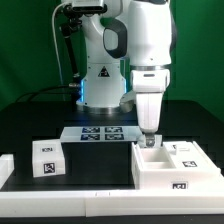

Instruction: Assemble cabinet

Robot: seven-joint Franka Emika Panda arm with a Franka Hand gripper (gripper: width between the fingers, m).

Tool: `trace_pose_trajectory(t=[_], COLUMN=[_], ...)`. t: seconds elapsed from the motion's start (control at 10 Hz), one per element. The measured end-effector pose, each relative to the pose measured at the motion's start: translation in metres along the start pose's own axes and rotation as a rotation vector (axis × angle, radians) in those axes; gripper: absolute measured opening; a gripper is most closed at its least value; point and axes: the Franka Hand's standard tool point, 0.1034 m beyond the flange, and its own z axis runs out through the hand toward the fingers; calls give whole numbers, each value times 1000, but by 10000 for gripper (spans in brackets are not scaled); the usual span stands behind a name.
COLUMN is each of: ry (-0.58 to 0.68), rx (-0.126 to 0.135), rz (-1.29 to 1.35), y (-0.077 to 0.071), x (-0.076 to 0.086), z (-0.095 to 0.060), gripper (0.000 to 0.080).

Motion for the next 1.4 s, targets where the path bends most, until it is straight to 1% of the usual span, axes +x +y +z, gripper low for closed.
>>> trace_pose_trajectory(t=[0.1,0.2,0.3,0.4,0.5,0.6,0.7,1.0,1.2,1.4], ry=[0,0,0,0,0,0,0,-6,-29,-57], rx=[2,5,6,6,6,5,3,-3,6,14], rz=[3,3,3,3,3,3,3,-2,-22,-44], y=[0,-1,-2,-2,-2,-1,1,4,6,10], x=[-1,-1,-1,-1,-1,-1,-1,1,-2,-4], z=[2,2,3,3,3,3,2,-4,-11,-22], gripper=[575,575,393,256,256,83,67,67,67,68])
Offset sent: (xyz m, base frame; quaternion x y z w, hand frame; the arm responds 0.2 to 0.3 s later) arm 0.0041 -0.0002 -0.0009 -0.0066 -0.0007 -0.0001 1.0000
